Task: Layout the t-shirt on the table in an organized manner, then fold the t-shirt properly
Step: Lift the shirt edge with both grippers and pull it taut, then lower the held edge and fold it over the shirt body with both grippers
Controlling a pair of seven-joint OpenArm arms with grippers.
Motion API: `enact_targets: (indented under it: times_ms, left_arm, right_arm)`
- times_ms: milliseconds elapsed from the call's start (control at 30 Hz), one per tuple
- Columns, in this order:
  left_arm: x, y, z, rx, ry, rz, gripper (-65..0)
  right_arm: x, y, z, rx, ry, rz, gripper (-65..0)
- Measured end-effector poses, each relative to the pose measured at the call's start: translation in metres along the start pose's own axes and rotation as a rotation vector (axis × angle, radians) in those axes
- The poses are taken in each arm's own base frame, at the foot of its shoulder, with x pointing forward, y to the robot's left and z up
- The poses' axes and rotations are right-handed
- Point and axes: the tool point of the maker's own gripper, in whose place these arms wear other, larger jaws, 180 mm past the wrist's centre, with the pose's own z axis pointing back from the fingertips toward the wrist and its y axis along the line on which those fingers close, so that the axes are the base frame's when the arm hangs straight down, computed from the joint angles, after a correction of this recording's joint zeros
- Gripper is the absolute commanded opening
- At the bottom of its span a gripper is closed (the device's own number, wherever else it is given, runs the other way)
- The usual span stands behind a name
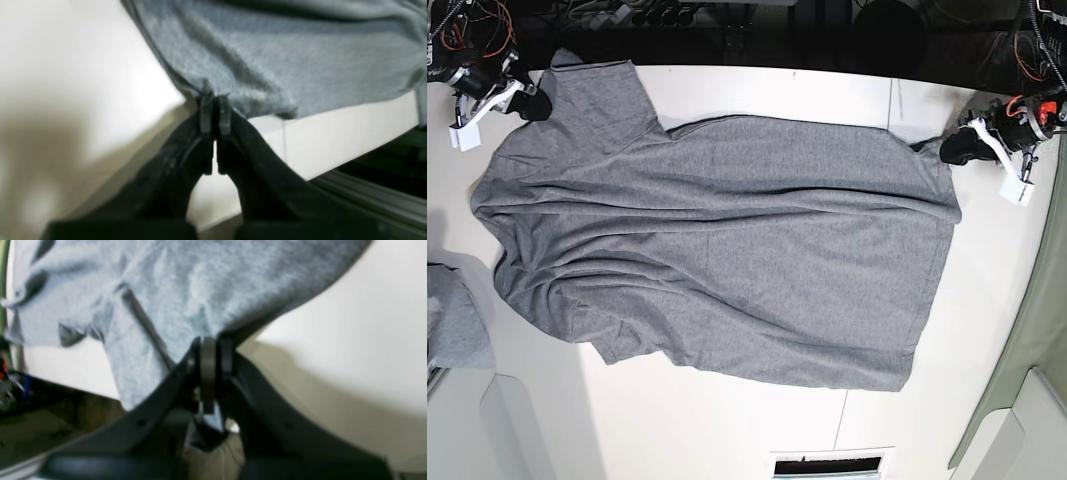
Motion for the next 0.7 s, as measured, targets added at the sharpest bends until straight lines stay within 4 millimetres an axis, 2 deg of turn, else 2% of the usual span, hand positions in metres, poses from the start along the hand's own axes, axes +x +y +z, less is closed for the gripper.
enact_targets:
  times_ms: [167,400,600,700]
  left_arm:
    - [0.02,-0.015,0.021,-0.062,0.025,-0.051,-65.0]
    - [0.013,-0.038,0.049,-0.095,0.044,-0.123,-65.0]
    - [0.015,-0.022,0.091,-0.005,-0.007,-0.117,-65.0]
    - [0.02,-0.019,0.103,0.018,-0.032,-0.121,-65.0]
  right_arm:
    - [-0.008,0.01,0.013,-0.027,0.064,0.083,-65.0]
    - [-0.01,0.018,0.048,-0.072,0.04,0.18,-65.0]
    - [-0.016,0.008,0.084,-0.114,0.004,0.141,-65.0]
    - [-0.014,0.004,0.095,-0.121,-0.013,0.119,-65.0]
